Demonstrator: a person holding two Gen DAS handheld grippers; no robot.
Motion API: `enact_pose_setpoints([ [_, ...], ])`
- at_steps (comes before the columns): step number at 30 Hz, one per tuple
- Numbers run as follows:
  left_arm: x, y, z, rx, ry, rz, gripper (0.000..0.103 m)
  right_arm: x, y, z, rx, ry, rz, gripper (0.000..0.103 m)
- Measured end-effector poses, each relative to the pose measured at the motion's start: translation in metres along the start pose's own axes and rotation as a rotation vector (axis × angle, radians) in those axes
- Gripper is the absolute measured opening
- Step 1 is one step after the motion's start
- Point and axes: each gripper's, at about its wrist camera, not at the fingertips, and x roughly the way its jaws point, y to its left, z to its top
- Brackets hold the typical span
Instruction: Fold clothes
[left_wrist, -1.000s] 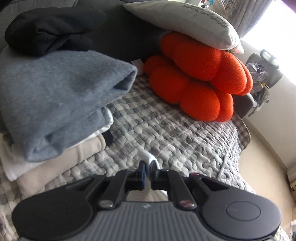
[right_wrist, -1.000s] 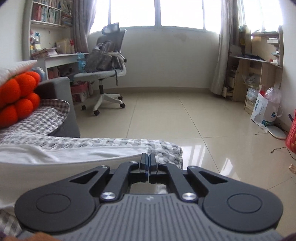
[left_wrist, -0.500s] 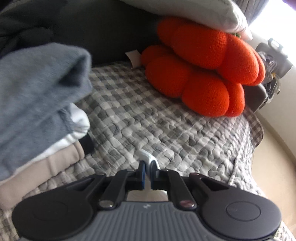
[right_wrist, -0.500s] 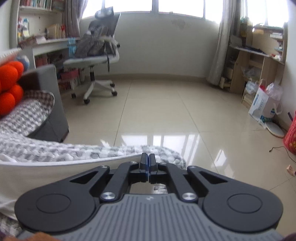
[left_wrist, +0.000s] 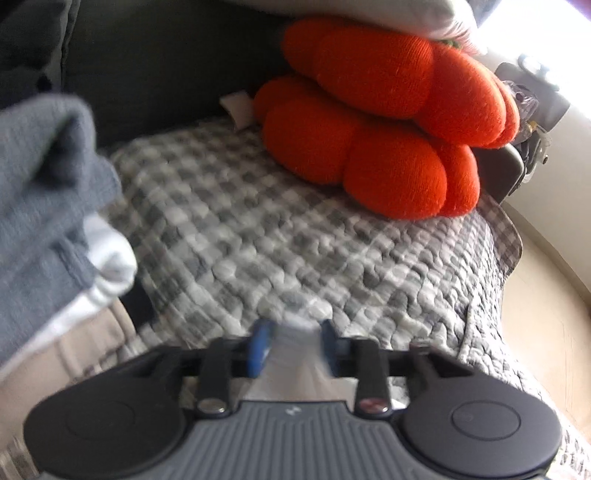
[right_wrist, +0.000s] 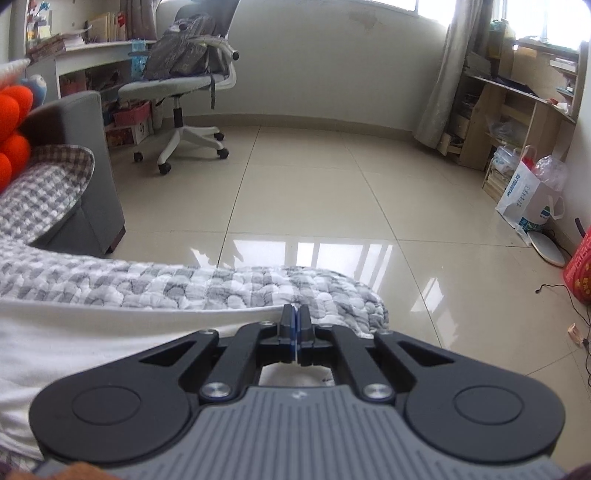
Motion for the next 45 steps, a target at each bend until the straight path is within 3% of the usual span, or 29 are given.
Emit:
enact_pose_setpoints([
  [4, -0.013, 0.004, -0.002, 0.026, -0.03, -0.021, 0.052, 0.004, -0.001, 0.003, 0.0, 0.001, -0.023, 0.0],
  [8, -0.026, 0.012, -0.005, 0.036, -0.045, -0.053, 0.053, 0.0, 0.006, 0.004, -0.029, -0.025, -0.02, 0.0],
  [13, -0.045, 0.033, -0.024, 0.033, -0.041, -0.101, 0.058, -0.02, 0.038, 0.004, -0.157, -0.068, 0.115, 0.004],
  [19, -0.042, 0.048, -0.042, 0.031, -0.034, -0.177, 0.059, -0.042, 0.104, 0.019, -0.264, -0.091, 0.334, 0.012],
  [21, -0.036, 0.05, -0.044, 0.032, -0.021, -0.202, 0.055, -0.046, 0.136, 0.021, -0.322, -0.096, 0.383, 0.012],
  [24, -0.032, 0.052, -0.048, 0.026, -0.009, -0.239, 0.031, -0.054, 0.18, 0.02, -0.393, -0.103, 0.45, 0.012],
  [28, -0.04, 0.051, -0.051, 0.089, -0.07, -0.269, 0.014, -0.064, 0.234, 0.016, -0.433, -0.102, 0.539, 0.012],
  [34, -0.052, 0.067, -0.044, 0.077, -0.098, -0.417, 0.009, -0.084, 0.298, 0.016, -0.427, -0.092, 0.704, 0.012],
  [38, -0.066, 0.062, -0.053, 0.178, -0.089, -0.494, 0.008, -0.089, 0.344, 0.016, -0.442, -0.069, 0.774, 0.012],
  [41, -0.07, 0.059, -0.063, 0.264, -0.082, -0.503, 0.008, -0.09, 0.374, 0.016, -0.44, -0.039, 0.837, 0.012],
  [45, -0.061, 0.061, -0.067, 0.276, -0.049, -0.505, 0.008, -0.095, 0.413, 0.012, -0.491, -0.039, 0.879, 0.012],
])
